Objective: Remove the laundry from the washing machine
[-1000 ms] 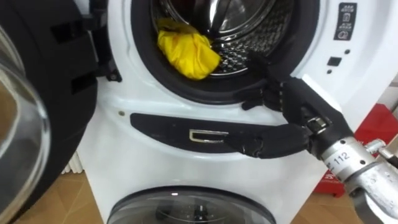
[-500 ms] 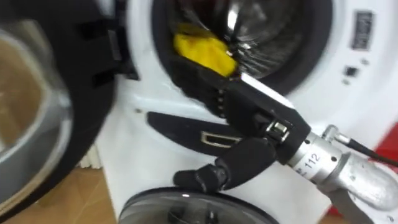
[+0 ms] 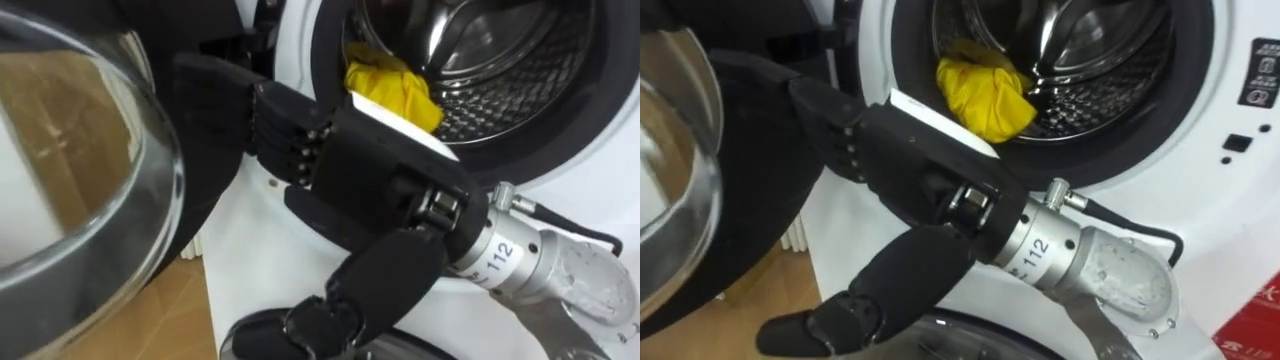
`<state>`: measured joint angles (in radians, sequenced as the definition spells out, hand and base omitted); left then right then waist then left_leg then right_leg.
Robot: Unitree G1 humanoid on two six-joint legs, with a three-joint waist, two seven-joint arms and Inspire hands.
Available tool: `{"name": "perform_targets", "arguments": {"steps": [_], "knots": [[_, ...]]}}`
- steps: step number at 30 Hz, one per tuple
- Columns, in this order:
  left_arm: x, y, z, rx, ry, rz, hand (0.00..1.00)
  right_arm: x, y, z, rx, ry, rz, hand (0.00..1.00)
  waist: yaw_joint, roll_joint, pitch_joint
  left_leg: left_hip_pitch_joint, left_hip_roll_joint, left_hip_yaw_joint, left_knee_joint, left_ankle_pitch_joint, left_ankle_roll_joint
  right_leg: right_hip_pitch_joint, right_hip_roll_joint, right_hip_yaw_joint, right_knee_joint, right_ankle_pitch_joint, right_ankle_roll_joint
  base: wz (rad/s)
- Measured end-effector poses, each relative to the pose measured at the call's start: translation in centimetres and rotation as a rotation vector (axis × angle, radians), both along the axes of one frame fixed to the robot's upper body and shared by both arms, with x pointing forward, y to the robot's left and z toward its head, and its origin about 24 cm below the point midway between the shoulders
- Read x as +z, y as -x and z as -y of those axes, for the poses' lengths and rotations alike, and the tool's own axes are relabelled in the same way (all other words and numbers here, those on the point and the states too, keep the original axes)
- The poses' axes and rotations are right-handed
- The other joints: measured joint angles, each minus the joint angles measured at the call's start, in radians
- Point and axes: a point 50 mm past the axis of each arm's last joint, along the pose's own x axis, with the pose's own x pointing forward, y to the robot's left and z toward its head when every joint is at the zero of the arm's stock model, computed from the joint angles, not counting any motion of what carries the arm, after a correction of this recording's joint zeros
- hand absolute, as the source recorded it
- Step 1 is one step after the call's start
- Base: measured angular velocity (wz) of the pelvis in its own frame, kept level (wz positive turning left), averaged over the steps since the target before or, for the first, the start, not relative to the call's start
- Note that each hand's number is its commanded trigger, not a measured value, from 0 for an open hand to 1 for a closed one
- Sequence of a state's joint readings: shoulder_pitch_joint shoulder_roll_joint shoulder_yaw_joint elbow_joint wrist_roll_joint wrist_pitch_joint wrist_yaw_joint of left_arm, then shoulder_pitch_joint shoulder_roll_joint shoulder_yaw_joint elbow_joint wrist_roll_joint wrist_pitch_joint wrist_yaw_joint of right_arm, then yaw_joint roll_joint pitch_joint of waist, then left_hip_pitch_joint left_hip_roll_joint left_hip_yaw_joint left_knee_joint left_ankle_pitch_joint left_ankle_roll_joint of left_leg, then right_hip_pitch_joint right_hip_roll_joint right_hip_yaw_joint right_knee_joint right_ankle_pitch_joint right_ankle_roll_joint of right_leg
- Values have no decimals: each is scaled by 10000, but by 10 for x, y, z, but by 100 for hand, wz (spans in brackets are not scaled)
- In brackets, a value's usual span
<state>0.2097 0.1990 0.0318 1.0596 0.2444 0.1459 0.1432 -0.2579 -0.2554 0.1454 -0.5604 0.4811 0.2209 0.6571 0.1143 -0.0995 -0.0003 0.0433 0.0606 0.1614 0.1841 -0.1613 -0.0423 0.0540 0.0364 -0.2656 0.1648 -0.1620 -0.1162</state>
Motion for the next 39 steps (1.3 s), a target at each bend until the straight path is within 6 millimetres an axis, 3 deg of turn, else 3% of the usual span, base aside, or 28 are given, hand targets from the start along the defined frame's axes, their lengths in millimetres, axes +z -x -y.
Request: {"name": "perform_targets", "arguments": {"steps": [6,9,16,24,30,39], "knots": [[0,3,-1,381,-25,52,0,9,2,7,-511,-99,486,0,-103,-85,-58,29,-54,-105,-47,-5,4,31,-33,-3,-164,-2,45,0],[0,7,-2,501,-183,54,0,15,-1,21,-1448,-291,674,0,-379,-112,-56,57,-80,-282,-48,-32,0,186,-47,-198,-302,-10,66,13],[1,7,-6,878,-505,264,0,20,-14,51,-4152,-428,887,0,-601,-106,-15,77,-58,-226,-48,-49,-19,195,-25,-88,-334,-17,71,-4],[2,7,-6,894,-512,315,0,15,-28,74,-6082,-438,623,0,-636,-150,-6,26,-61,-239,-35,-49,-19,174,-24,-104,-326,-27,83,1],[2,12,-7,1074,-550,269,0,24,-42,93,-7452,-901,646,0,-643,-160,17,17,-68,-273,-40,-48,-19,153,-29,-118,-324,-38,91,1],[2,9,-7,1067,-546,234,0,24,-51,96,-8431,-35,1102,0,-649,-244,9,16,-74,-308,-37,-49,-18,168,-62,-301,-294,-37,91,2]]}}
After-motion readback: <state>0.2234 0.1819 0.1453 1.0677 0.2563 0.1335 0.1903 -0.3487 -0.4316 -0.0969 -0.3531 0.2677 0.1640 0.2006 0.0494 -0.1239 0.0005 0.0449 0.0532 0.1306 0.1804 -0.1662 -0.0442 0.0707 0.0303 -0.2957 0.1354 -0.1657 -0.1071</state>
